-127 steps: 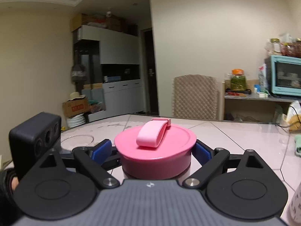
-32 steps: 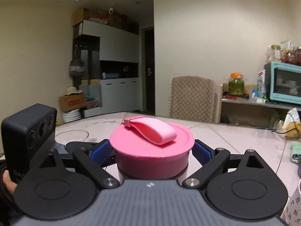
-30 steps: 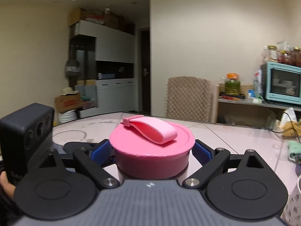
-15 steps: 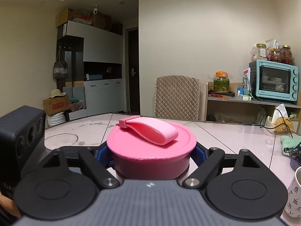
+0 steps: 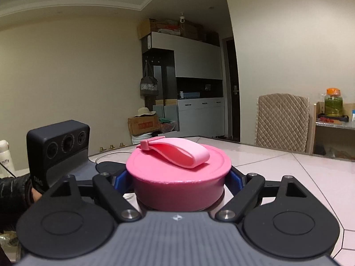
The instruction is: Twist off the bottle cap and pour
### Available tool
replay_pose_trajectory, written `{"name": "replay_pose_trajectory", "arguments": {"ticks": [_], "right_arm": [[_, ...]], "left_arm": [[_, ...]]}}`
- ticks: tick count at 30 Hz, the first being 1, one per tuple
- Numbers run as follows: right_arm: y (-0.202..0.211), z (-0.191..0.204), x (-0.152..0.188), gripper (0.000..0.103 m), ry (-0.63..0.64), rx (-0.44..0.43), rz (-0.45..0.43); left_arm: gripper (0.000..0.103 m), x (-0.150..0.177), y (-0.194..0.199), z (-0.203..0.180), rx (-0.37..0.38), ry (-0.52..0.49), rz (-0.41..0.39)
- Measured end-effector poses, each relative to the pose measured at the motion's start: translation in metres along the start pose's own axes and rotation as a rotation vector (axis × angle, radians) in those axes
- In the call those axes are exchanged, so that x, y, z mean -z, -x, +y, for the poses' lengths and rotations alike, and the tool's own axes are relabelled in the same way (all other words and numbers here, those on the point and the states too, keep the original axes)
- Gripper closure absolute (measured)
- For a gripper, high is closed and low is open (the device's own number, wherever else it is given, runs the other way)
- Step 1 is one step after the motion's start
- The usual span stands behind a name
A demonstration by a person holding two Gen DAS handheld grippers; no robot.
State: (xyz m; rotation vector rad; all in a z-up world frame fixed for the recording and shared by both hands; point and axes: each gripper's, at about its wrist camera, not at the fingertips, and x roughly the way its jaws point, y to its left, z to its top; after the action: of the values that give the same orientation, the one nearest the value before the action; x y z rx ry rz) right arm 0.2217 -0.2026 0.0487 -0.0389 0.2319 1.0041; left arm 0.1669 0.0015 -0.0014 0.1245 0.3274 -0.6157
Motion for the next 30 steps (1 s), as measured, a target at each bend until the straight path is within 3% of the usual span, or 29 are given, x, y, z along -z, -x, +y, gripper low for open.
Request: {"name": "replay_pose_trajectory", "arguments": {"ticks": [9,15,23,26,30], "right_arm": [[0.005,0.044,-0.007,0.011,-0.005,0.272,0.001],[-0.004,0.058,-0.008,0.011,-0.060,0.390,0.009],[-0.017,0.065,-0.008,0.017,-0.103,0.446,0.016],[-0.020,0.071,-0.005,0.018,-0.068,0.471,0.011],[-0.013,0.070,0.001,0.018,-0.004,0.435,0.007]], "left_arm": [[0.013,0.000,-0.001,0.001,0.001,0.002,0.000],[0.013,0.000,-0.001,0.001,0.001,0.002,0.000],[0.013,0.000,-0.001,0.002,0.001,0.002,0.000],[0.013,0.000,-0.002,0.001,0.002,0.002,0.000],[0.013,0.000,-0.002,0.001,0.002,0.003,0.000]]}}
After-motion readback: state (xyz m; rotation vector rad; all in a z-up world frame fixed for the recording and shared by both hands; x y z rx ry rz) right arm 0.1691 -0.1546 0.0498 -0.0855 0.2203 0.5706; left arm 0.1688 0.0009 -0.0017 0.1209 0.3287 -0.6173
